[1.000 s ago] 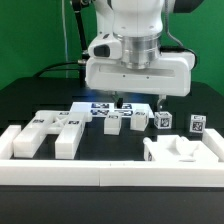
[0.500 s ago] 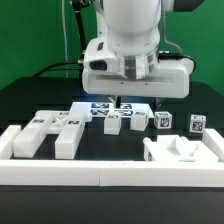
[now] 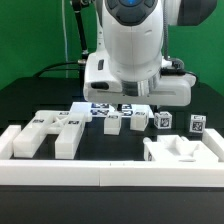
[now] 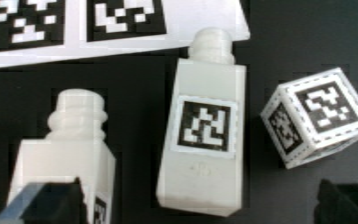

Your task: Assemble chair

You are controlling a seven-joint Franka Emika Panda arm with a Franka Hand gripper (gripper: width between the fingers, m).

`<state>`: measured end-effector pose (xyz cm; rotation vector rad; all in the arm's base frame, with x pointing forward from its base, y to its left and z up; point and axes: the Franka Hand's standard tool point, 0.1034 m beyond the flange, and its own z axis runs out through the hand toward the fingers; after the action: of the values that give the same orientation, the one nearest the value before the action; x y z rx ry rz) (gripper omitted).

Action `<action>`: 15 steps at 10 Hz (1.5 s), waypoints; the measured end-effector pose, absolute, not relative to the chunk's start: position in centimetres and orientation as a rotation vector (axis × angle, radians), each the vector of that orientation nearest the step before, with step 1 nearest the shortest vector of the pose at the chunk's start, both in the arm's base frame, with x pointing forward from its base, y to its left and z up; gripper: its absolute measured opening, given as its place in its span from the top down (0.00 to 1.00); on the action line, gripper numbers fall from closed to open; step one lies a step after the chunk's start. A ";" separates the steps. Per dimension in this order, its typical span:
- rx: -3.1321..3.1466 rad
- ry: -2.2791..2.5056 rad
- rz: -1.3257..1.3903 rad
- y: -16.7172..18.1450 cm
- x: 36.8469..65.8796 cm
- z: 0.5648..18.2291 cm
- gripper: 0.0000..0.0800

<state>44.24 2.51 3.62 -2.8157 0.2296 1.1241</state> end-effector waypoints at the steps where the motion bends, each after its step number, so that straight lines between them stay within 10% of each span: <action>1: -2.815 0.232 1.133 2.6 44.1 3.3 0.19; 15: -2.819 0.190 1.175 4.0 42.9 1.4 0.19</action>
Offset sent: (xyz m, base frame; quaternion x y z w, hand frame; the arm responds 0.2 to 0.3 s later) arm 0.0030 0.0100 -0.0048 -0.0036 0.0019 0.0104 0.9999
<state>42.94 3.97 1.39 -2.8195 0.1901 1.1747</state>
